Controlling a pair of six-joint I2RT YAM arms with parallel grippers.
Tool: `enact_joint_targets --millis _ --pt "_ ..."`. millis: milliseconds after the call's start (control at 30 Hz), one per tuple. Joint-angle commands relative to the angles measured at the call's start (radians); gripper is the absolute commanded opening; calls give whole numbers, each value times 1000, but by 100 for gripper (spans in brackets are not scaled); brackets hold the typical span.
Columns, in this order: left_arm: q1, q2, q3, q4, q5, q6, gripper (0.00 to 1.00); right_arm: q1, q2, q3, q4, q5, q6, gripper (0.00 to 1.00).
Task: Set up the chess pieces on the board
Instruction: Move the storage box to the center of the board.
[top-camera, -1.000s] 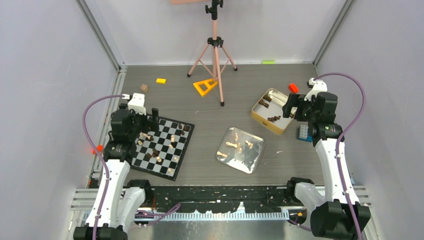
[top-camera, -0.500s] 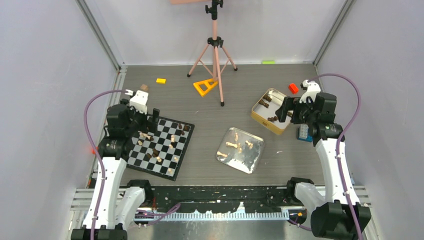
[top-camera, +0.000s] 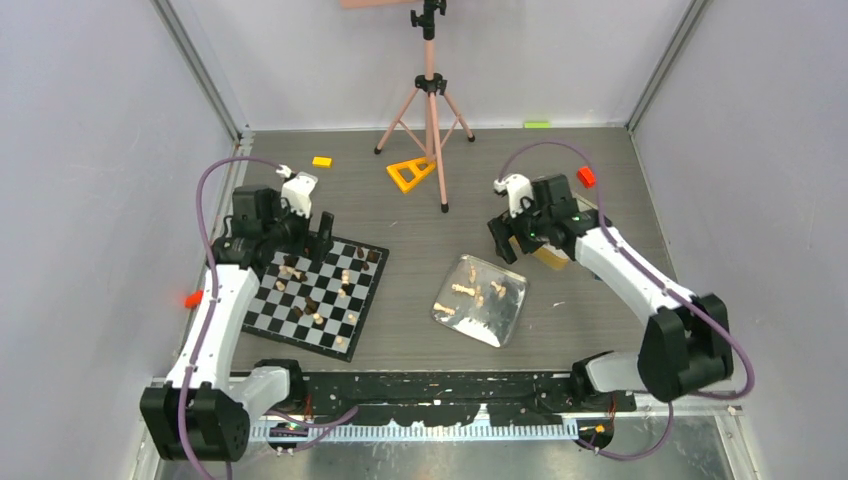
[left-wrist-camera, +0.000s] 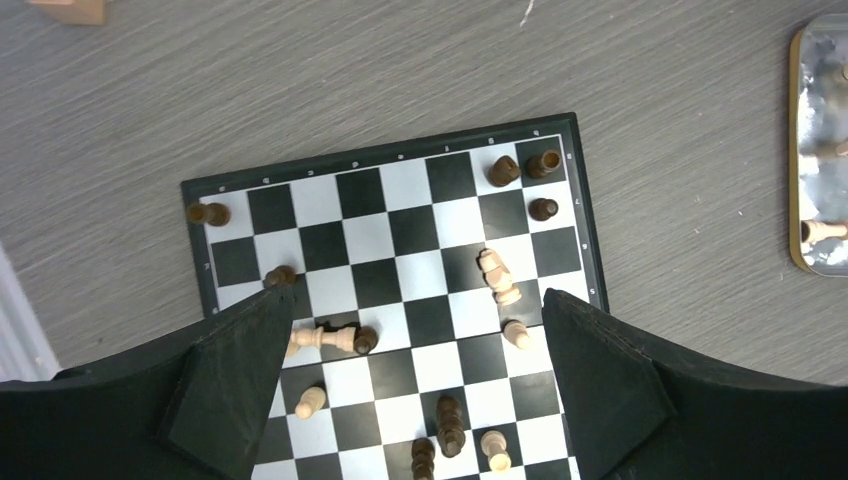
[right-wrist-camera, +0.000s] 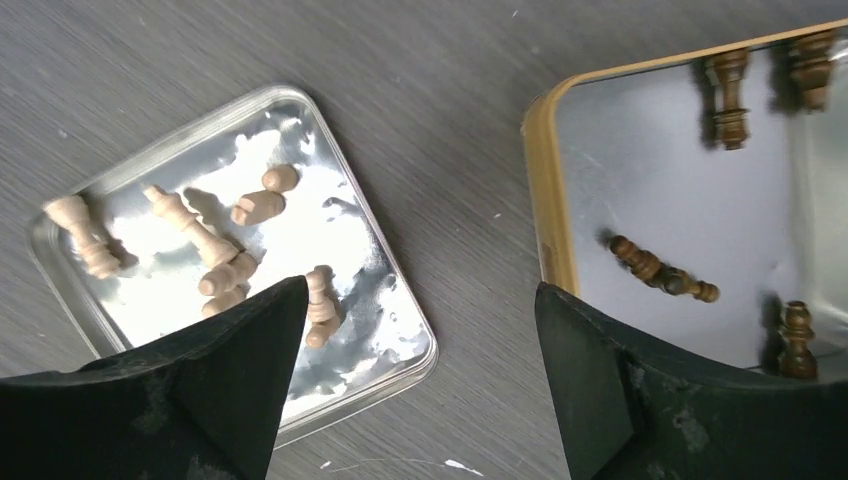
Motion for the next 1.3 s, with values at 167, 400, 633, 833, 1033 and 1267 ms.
enact_joint_targets --millis 167,400,633,833,1033,1267 --pt "-21 28 10 13 83 -15 98 125 179 51 -35 90 -175 75" --pt "-21 7 -4 19 81 -12 98 130 184 -8 -121 155 -238 57" --pt "-20 -3 -7 23 82 -10 98 129 120 -117 -158 223 -268 53" --pt "-21 -8 -10 21 80 -8 98 129 109 -168 -173 267 -248 55" --pt "-21 -3 -11 22 80 -11 98 116 136 -218 -138 338 -235 55" --pt "-21 2 -12 22 81 -17 98 7 150 -183 -159 344 -244 53"
